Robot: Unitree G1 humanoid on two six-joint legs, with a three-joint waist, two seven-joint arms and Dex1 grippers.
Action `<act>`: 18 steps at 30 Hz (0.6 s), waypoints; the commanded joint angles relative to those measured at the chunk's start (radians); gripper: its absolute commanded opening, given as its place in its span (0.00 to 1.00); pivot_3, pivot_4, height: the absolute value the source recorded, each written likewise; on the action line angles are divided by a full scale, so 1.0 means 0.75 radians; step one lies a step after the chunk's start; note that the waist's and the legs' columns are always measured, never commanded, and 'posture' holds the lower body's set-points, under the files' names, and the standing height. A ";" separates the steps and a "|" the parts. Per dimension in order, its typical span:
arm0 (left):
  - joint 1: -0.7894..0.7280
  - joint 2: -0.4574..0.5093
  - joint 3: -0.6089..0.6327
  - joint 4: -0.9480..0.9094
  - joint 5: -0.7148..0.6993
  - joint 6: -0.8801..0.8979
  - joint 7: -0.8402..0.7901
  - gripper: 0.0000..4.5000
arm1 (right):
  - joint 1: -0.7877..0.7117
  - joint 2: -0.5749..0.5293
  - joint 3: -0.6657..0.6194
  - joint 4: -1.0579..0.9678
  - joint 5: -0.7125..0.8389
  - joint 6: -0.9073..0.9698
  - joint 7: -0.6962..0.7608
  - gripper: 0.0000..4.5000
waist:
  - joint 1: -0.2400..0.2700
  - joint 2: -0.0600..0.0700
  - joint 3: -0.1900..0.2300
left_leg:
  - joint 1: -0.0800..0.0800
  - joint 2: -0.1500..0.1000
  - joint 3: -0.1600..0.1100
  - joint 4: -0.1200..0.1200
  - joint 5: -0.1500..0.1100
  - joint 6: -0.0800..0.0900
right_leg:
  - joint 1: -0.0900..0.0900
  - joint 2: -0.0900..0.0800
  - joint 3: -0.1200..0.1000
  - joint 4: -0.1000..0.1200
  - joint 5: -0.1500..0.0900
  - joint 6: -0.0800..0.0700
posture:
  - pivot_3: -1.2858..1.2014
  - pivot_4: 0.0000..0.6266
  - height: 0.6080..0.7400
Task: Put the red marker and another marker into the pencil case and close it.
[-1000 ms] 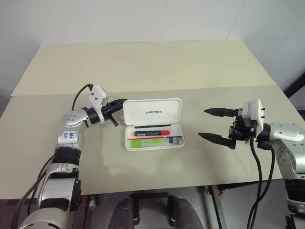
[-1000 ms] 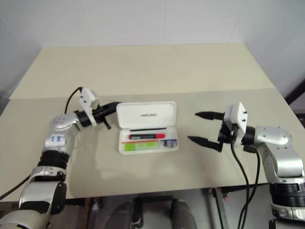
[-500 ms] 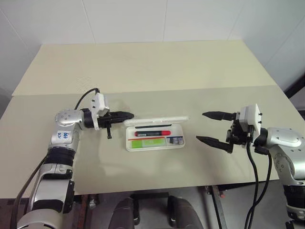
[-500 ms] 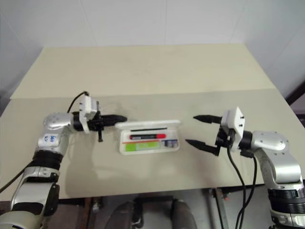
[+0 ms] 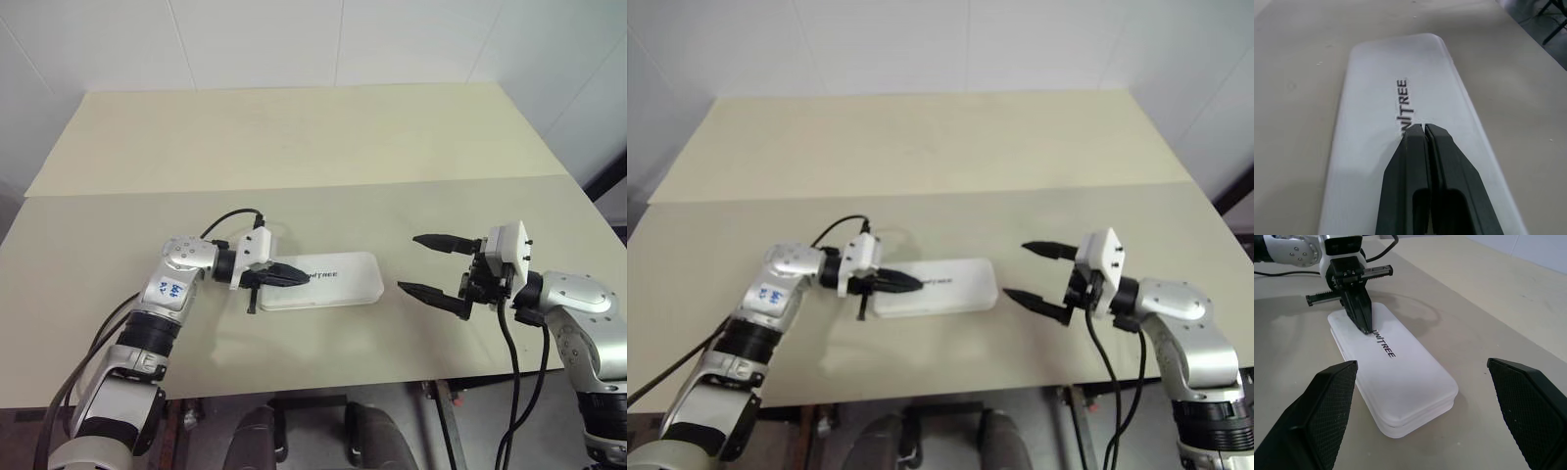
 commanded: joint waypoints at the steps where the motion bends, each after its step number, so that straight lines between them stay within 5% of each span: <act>1: 0.029 0.000 -0.032 -0.032 0.065 -0.002 0.062 0.00 | 0.013 0.022 -0.014 -0.087 0.044 0.006 -0.040 1.00 | 0.000 0.000 0.000 | 0.000 0.000 0.000 0.000 0.000 0.000 | 0.001 0.000 0.000 0.000 -0.002 -0.005 | 0.52 0.24 1.00; 11: 0.032 -0.011 -0.066 -0.083 0.108 0.063 0.156 0.00 | 0.031 0.043 -0.003 -0.119 0.059 0.005 -0.068 1.00 | 0.001 0.000 0.000 | 0.002 0.000 0.000 0.002 0.000 0.001 | 0.005 -0.001 0.000 -0.001 -0.006 -0.013 | 0.52 0.24 1.00; 18: 0.076 -0.056 0.133 -0.210 -0.113 0.331 0.263 0.00 | -0.005 0.053 0.014 -0.064 0.045 -0.008 -0.056 1.00 | 0.000 0.000 0.000 | 0.002 0.000 -0.001 0.002 -0.001 0.001 | 0.005 0.000 0.000 -0.001 -0.006 -0.013 | 0.52 0.24 1.00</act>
